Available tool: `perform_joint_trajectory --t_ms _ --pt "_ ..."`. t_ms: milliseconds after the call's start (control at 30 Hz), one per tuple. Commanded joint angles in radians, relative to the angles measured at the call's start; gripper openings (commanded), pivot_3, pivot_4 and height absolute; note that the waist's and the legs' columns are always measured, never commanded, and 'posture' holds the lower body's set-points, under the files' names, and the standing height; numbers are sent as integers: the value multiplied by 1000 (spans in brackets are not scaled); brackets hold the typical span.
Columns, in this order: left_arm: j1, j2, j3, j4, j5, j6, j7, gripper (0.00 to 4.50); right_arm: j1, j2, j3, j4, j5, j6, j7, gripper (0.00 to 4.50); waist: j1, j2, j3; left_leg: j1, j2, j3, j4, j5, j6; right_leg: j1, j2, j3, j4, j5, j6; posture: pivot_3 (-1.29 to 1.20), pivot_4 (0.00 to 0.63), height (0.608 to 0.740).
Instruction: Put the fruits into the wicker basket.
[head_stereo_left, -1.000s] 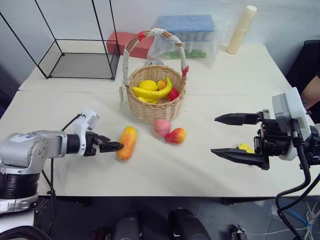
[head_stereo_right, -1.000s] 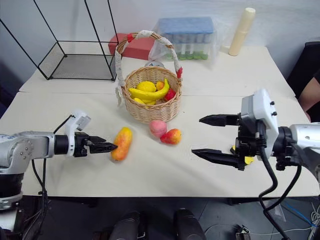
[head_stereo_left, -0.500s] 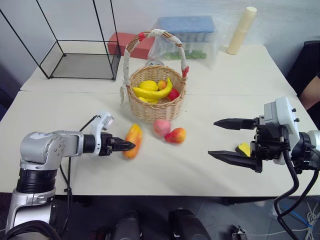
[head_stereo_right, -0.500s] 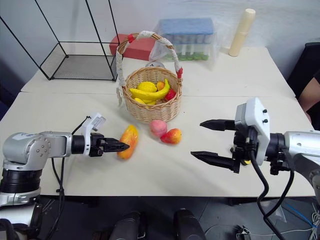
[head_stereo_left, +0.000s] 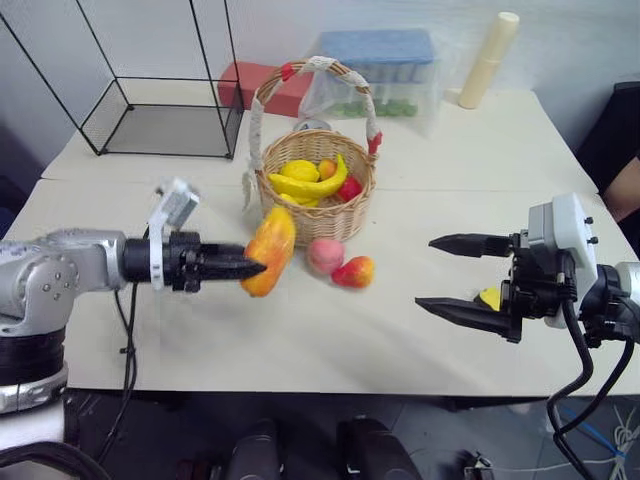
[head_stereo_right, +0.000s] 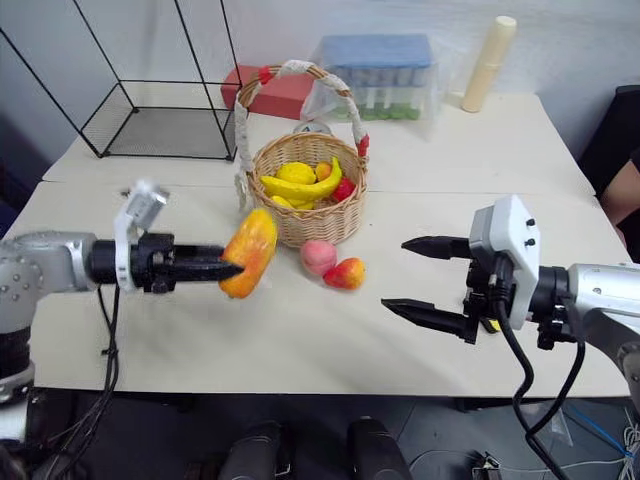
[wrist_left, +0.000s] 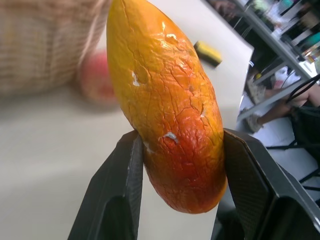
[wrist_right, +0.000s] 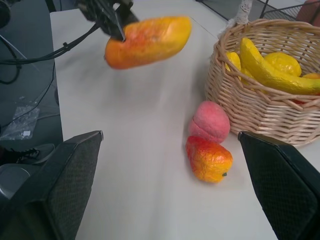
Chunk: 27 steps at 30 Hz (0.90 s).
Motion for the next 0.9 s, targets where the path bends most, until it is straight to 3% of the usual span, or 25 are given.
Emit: perform_joint_trajectory --t_ms 33,233,367,533,633,733,900 --pt "-182 -147 68 107 31 -1 243 1997 -27 -14 0 -2 -27 -38 -19 4500 1 0 0 -1 -1 -1 1 0 2 1 0 0 0 1 1 0 150 740" --pt "-317 -294 -59 228 201 -63 454 1997 -59 -3 27 13 -45 -54 -45 4500 -9 0 0 -3 -1 2 2 0 2 -2 0 2 -1 3 4 0 150 740" --pt "-327 -295 -156 291 301 -104 479 1997 -66 0 37 12 -48 -61 -59 4500 -7 0 0 -5 0 3 -1 1 0 -8 2 3 -1 2 4 0 150 740" --pt "-345 -322 -109 326 305 -179 469 3519 -57 1 40 11 -64 -67 -77 4500 -5 0 0 -7 1 4 1 2 -1 -9 1 4 1 2 4 0 150 740" --pt "-312 -300 -101 281 246 -165 375 4422 -49 7 41 4 -67 -69 -85 4500 -4 0 0 -7 0 4 2 2 -1 -9 1 3 2 2 4 0 150 740" --pt "-276 -270 -82 242 200 -168 291 4467 -54 14 61 10 -79 -75 -98 4500 -6 0 0 -6 0 4 2 3 -1 -9 1 3 4 2 4 0 150 740" --pt "-161 -94 -105 92 160 -288 7 4467 -66 17 146 30 -154 -90 -108 4500 -16 0 0 -7 1 6 1 4 -4 -14 2 5 9 2 2 0 150 740"
